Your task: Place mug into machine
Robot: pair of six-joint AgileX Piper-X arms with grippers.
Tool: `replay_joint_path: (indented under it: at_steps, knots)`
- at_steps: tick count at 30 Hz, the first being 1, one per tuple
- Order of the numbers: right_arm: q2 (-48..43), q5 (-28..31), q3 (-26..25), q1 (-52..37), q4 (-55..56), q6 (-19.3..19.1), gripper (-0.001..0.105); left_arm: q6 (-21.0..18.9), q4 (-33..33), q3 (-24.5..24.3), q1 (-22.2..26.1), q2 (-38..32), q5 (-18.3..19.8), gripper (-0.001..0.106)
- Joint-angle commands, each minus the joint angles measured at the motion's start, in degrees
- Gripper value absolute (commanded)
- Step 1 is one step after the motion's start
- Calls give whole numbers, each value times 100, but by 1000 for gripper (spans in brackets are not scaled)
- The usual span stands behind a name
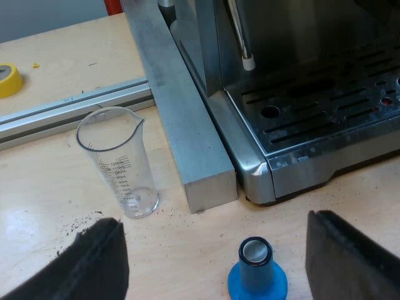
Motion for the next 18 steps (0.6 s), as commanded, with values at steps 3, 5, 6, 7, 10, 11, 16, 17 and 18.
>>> replay_joint_path:
  at_steps: [3,5,6,7,10,11,16,17,18]
  knots:
    - [-255,-1,-28,-21,12,1,75,-110,-107,-11,-24,-783,41,62]
    - [-255,-1,-28,-21,-14,1,75,-197,-126,-11,-24,-783,41,62]
    - [-255,-1,-28,-21,-76,1,75,-289,-227,-11,-24,-783,41,62]
    - [-255,-1,-28,-21,-200,1,75,-298,-348,-11,-24,-783,128,62]
    - [-220,-1,-122,-21,-428,1,75,-346,-523,-91,-24,-743,412,62]
    - [-194,-1,-157,-21,-435,1,75,-366,-537,-109,-24,-736,432,62]
    - [246,-1,-512,-21,-414,1,75,-640,-685,-355,-24,-384,1254,62]
    - [316,-13,-555,-21,-414,1,75,-664,-761,-361,-38,-351,1407,62]
    - [467,-86,-629,-21,-414,-10,75,-686,-931,-358,-74,-303,1674,62]
